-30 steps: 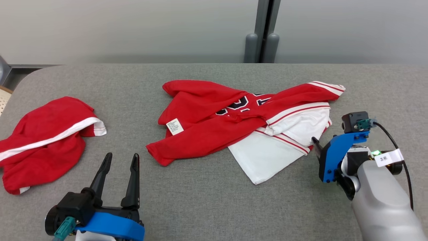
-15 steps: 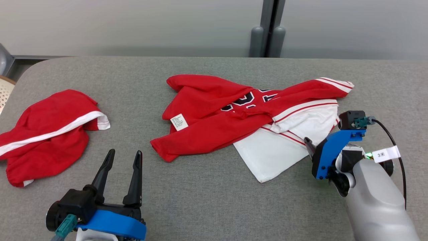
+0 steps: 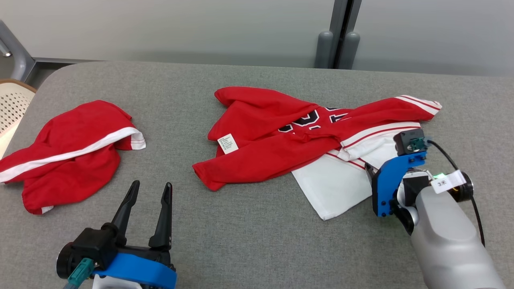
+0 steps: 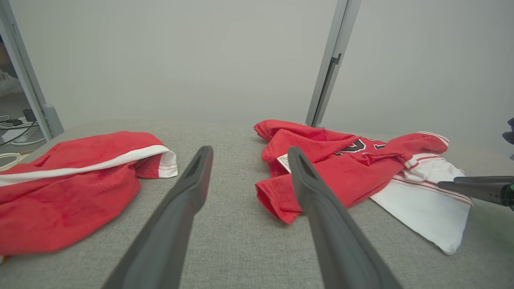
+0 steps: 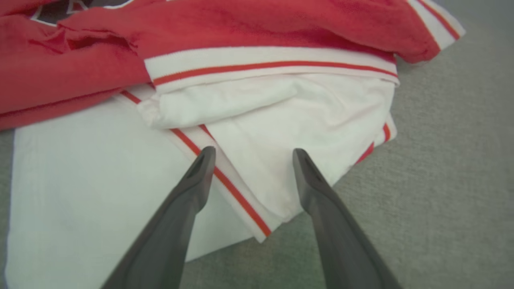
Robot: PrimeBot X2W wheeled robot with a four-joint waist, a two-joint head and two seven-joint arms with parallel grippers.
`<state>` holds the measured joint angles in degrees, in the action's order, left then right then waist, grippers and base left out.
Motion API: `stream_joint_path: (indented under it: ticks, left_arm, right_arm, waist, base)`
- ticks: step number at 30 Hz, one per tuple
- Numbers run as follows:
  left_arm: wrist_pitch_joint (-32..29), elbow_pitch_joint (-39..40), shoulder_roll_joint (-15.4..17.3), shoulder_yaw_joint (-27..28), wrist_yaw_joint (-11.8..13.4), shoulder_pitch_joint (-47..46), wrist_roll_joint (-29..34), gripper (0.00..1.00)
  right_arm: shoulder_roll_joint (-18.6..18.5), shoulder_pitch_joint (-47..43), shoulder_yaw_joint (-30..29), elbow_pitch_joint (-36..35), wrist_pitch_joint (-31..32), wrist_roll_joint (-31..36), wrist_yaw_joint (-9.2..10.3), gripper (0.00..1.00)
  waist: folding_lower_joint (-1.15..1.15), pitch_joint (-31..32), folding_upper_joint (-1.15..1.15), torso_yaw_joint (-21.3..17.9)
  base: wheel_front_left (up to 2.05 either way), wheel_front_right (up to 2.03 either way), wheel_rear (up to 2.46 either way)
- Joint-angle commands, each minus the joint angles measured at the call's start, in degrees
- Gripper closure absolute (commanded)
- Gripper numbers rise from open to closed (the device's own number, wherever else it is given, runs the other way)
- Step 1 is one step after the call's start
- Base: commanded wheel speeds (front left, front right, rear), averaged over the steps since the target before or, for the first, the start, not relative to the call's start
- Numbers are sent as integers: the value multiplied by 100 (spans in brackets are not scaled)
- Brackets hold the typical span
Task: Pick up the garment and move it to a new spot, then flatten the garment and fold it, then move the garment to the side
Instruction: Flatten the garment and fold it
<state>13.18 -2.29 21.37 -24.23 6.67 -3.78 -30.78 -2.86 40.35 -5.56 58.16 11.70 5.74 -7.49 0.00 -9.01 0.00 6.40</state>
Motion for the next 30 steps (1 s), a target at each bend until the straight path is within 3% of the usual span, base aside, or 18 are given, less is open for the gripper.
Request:
stream_joint_path:
  ticks: [1,5,6,7,8,9,11,21,26,30]
  left_arm:
    - [16,24,40,24,28,16,-27,0]
    - [12,29,44,-9,13,-32,-28,0]
    - [12,28,43,-15,7,-49,-29,0]
    - [13,29,38,-24,0,-68,-28,0]
    - [15,27,34,-27,-7,-79,-28,0]
    - [17,21,32,-32,-9,-92,-27,0]
    - [21,18,33,-30,4,-105,-32,0]
    - [54,10,37,16,69,-75,-61,0]
    - [60,14,63,43,115,40,-90,0]
    - [65,58,88,75,171,154,-105,0]
  right_arm:
    - [-6,23,87,-38,46,312,-1,0]
    - [-5,-15,129,-45,232,768,-1,0]
    - [-6,-35,114,-48,275,874,-1,7]
    - [-5,-51,81,-59,284,924,-1,17]
    - [-8,-62,42,-73,276,962,-1,42]
    - [-9,-72,-3,-90,269,1000,-1,56]
    - [-11,-73,-83,-126,247,1036,-1,100]
    - [-13,-98,-295,-284,-40,860,0,100]
    - [-11,-384,67,-550,-131,346,-1,100]
    - [-11,-1009,361,-1219,185,55,-1,100]
  waist:
    - [0,-17,0,-1]
    - [0,-36,0,33]
    - [0,-43,0,45]
    - [0,-52,0,60]
    - [0,-62,0,75]
    - [0,-68,0,85]
    - [0,-87,0,95]
    - [0,-50,0,18]
    - [0,110,0,-133]
    - [0,195,0,-314]
  base:
    - [0,0,0]
    - [0,0,0]
    - [0,0,0]
    - [0,0,0]
    - [0,0,0]
    - [0,0,0]
    - [0,0,0]
    - [0,0,0]
    - [0,0,0]
    - [0,0,0]
